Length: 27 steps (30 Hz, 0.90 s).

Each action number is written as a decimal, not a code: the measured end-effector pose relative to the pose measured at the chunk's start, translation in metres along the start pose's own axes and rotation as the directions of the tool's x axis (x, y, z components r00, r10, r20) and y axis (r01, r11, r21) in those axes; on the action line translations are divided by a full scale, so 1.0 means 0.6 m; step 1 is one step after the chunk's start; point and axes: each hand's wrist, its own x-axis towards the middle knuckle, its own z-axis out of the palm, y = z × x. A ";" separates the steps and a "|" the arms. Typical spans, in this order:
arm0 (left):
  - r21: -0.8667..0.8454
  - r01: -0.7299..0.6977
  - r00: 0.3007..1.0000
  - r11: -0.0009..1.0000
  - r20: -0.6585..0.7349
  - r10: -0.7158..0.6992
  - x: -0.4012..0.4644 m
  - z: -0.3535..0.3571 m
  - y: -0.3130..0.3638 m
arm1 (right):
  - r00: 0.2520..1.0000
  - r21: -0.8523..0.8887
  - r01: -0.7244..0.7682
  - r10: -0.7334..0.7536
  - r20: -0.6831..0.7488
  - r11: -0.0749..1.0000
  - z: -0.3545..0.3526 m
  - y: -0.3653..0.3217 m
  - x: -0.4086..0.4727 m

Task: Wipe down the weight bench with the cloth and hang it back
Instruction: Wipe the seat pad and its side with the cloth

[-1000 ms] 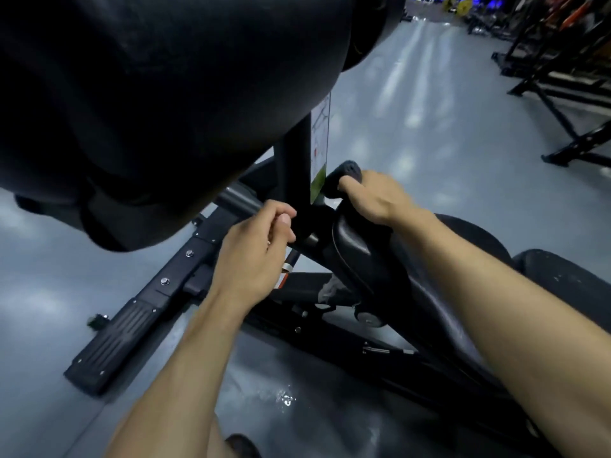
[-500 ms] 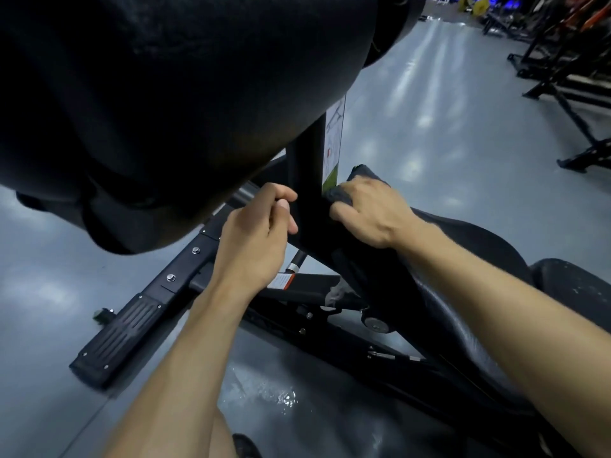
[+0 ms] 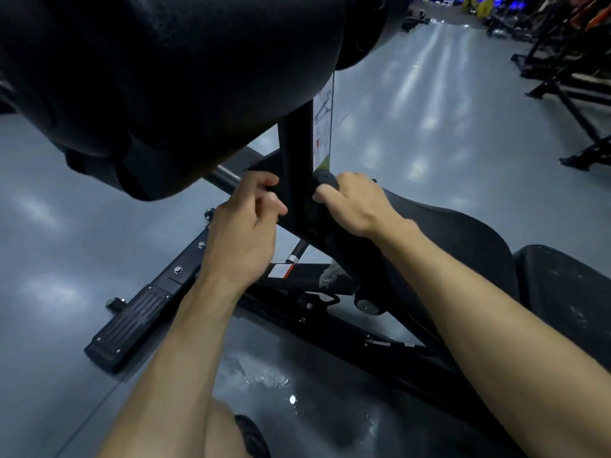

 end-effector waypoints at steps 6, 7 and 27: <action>-0.032 0.028 0.996 0.999 -0.088 -0.031 -0.016 -0.006 0.008 | 0.968 -0.098 0.247 -0.240 0.078 0.964 0.042 -0.045 -0.107; -0.042 0.037 0.996 0.998 -0.079 -0.040 -0.019 -0.001 0.010 | 0.963 -0.040 0.243 -0.236 0.131 0.969 0.037 -0.042 -0.120; -0.136 -0.125 0.980 0.983 0.139 0.144 -0.002 0.101 0.028 | 0.998 -0.120 -0.029 0.023 -0.055 0.992 0.025 0.084 -0.249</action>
